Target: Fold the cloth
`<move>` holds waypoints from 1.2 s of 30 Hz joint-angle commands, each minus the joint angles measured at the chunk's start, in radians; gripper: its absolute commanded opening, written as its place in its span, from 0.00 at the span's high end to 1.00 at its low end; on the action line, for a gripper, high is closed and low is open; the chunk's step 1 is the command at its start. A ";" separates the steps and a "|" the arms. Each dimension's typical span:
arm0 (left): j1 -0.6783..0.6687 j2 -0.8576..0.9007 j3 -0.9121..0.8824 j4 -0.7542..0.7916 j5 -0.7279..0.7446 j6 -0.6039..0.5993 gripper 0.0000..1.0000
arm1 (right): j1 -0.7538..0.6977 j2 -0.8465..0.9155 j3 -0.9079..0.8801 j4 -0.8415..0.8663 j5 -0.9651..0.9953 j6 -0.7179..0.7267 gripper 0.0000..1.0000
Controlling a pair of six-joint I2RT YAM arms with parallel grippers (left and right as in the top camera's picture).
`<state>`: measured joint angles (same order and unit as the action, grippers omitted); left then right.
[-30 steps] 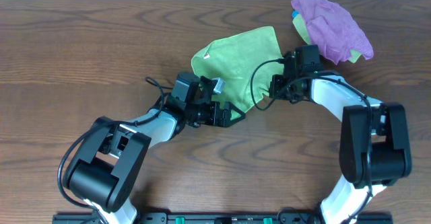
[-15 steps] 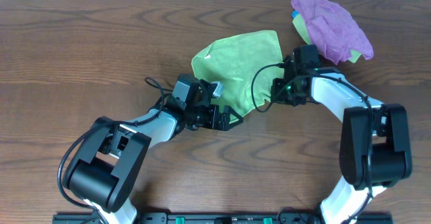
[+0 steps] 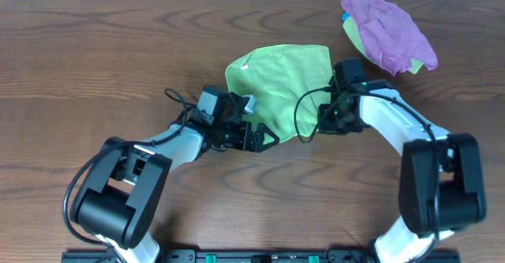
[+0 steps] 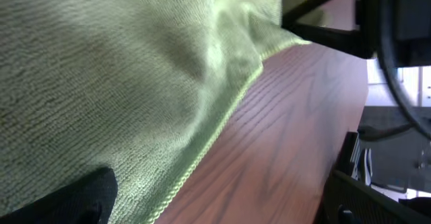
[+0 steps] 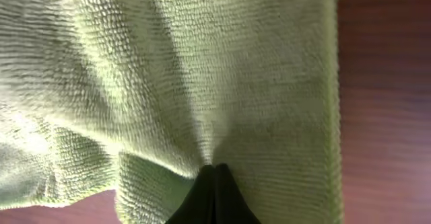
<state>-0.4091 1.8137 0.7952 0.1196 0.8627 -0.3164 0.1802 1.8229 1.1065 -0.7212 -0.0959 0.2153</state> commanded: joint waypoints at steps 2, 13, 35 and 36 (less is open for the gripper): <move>0.034 -0.002 -0.006 -0.033 -0.058 0.033 0.00 | 0.006 -0.069 -0.007 -0.029 0.066 -0.004 0.99; 0.042 -0.055 -0.005 -0.074 -0.050 0.056 0.00 | 0.052 -0.088 -0.007 -0.061 0.076 0.016 0.99; 0.042 -0.065 0.018 -0.187 -0.071 0.116 0.17 | 0.063 -0.087 -0.007 -0.046 0.149 0.017 0.99; 0.042 -0.065 0.018 -0.199 -0.086 0.116 0.17 | 0.063 -0.087 -0.007 -0.046 0.149 0.017 0.99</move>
<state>-0.3729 1.7576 0.7975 -0.0639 0.8040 -0.2150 0.2352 1.7496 1.1038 -0.7654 0.0360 0.2203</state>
